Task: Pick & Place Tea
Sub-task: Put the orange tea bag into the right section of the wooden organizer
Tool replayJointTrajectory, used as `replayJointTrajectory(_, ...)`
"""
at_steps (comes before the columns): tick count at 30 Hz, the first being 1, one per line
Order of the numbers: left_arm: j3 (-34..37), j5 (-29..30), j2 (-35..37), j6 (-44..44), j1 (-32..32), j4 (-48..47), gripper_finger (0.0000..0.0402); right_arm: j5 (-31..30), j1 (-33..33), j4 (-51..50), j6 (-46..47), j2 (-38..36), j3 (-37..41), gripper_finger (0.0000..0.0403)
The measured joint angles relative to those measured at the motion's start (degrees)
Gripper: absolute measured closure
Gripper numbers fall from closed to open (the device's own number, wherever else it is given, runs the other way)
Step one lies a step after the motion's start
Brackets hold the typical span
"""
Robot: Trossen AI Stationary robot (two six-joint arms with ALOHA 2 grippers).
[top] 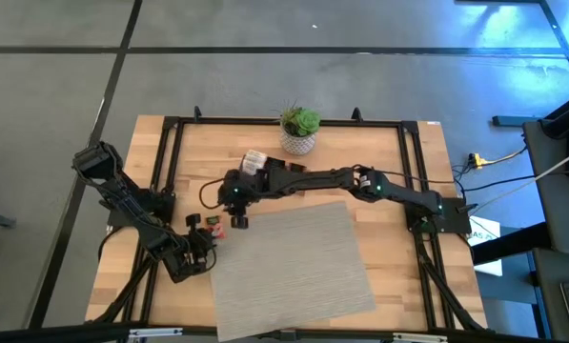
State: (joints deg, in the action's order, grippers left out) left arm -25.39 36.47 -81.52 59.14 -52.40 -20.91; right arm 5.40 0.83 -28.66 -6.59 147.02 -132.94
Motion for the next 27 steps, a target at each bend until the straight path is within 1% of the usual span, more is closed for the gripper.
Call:
replayJointTrajectory(6, 0.0, 0.0, 0.0, -1.4, 0.0, 0.1, 0.0302, 6.2, 0.2, 7.0, 11.8, 3.9, 0.2, 0.0267)
replayJointTrajectory(11, 0.0, 0.0, 0.0, -2.0, 0.0, 0.1, 0.0302, 6.3, 0.9, 8.4, 17.0, 5.1, 0.2, 0.0267)
replayJointTrajectory(17, 0.0, 0.2, 0.0, -2.9, 0.0, 0.2, 0.0302, 6.3, 1.5, 8.7, 28.5, 6.1, 0.1, 0.0267)
replayJointTrajectory(21, 0.0, 0.3, 0.0, -3.0, 0.0, 0.2, 0.0302, 7.6, 1.4, 8.9, 31.7, 7.4, 0.2, 0.0267)
replayJointTrajectory(23, 0.0, 0.3, 0.0, -3.0, 0.0, 0.2, 0.0302, 8.6, 1.3, 10.9, 32.4, 8.0, 0.1, 0.0267)
replayJointTrajectory(27, 0.0, 0.4, 0.0, -4.2, 0.0, 0.3, 0.0302, 10.2, 1.1, 11.0, 33.5, 8.6, 0.1, 0.0267)
